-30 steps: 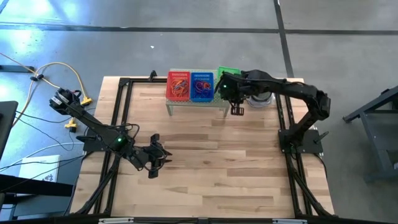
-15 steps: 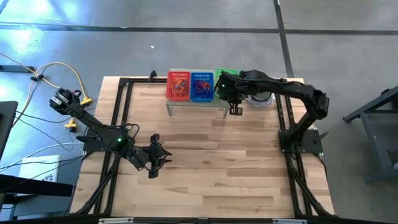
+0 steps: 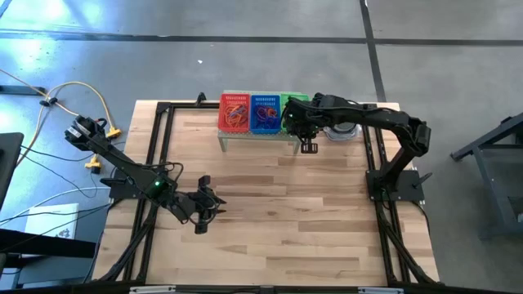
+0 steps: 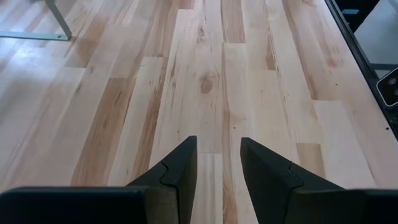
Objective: Pick & Place Office Desk Supplies
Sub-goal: Put the green bin on the shelf
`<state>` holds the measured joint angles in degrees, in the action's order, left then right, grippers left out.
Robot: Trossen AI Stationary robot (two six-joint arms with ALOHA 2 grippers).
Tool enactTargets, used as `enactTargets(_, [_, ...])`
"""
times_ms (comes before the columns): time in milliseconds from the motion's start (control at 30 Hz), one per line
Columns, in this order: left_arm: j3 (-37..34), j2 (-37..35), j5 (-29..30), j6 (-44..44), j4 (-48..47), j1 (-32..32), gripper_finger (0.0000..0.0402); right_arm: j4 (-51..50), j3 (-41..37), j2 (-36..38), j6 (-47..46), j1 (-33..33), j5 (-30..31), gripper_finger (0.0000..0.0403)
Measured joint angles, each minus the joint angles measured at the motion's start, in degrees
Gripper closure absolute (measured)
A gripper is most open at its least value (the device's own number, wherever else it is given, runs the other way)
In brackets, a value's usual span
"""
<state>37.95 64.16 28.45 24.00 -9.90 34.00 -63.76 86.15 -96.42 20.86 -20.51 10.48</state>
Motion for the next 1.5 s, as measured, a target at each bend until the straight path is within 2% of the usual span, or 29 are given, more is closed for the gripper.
enactTargets(1500, [0.0,0.0,0.1,-4.5,0.1,-1.4,0.0283,2.1,0.0,-0.6,0.3,1.6,1.1,0.0400])
